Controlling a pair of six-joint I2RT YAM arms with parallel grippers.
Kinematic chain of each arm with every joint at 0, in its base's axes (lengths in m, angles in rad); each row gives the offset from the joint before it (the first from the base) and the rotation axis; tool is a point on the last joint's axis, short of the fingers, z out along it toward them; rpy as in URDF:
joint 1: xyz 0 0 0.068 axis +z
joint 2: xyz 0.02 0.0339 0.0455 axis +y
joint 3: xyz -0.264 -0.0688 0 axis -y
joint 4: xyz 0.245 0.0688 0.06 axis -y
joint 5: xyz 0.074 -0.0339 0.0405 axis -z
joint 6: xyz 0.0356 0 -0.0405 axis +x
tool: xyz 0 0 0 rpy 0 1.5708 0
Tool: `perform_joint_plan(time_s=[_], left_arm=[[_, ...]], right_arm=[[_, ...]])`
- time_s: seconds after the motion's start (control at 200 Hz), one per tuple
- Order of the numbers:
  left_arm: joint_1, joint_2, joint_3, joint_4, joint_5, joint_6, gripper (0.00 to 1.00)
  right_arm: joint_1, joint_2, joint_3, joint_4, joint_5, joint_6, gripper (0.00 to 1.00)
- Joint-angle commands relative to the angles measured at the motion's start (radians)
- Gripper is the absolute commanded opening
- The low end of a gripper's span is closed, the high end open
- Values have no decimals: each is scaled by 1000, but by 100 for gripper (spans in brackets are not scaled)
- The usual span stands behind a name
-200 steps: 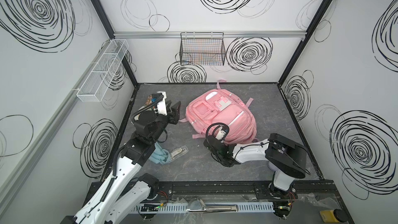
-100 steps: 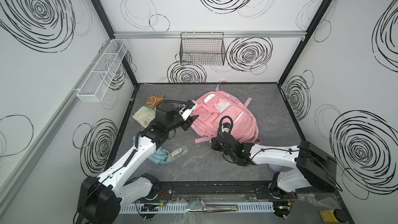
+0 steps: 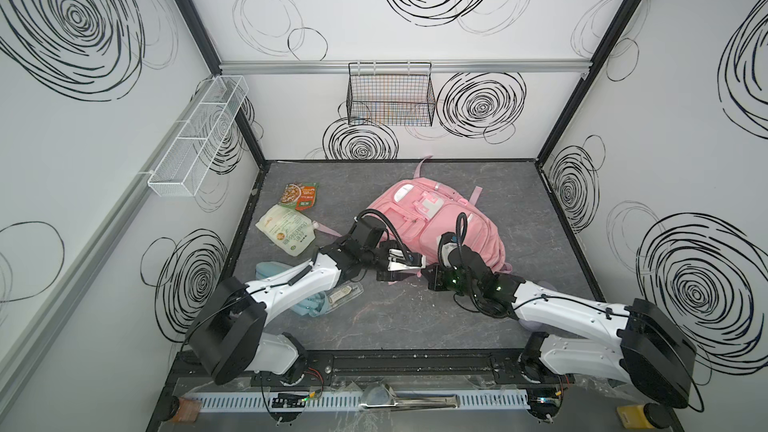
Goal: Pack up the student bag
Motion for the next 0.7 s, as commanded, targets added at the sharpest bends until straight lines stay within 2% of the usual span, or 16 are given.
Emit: perform_joint_plan(time_s=[0.0,0.305,0.42,0.695], left_arm=[[-8,40,14,130,-1,29,52],[-12,113,8,227,-72,34,51],[-16,135,7,270,-106,17,35],[-37,164,5,289,-142,23,35]], right_arm=[[-14,-60,0,32,-56,-59,0],[-41,-114,-17,42,-127,-100,0],[-43,-119,-13,40,-156,-108,0],[-48,-164,-31,47,-162,-103,0]])
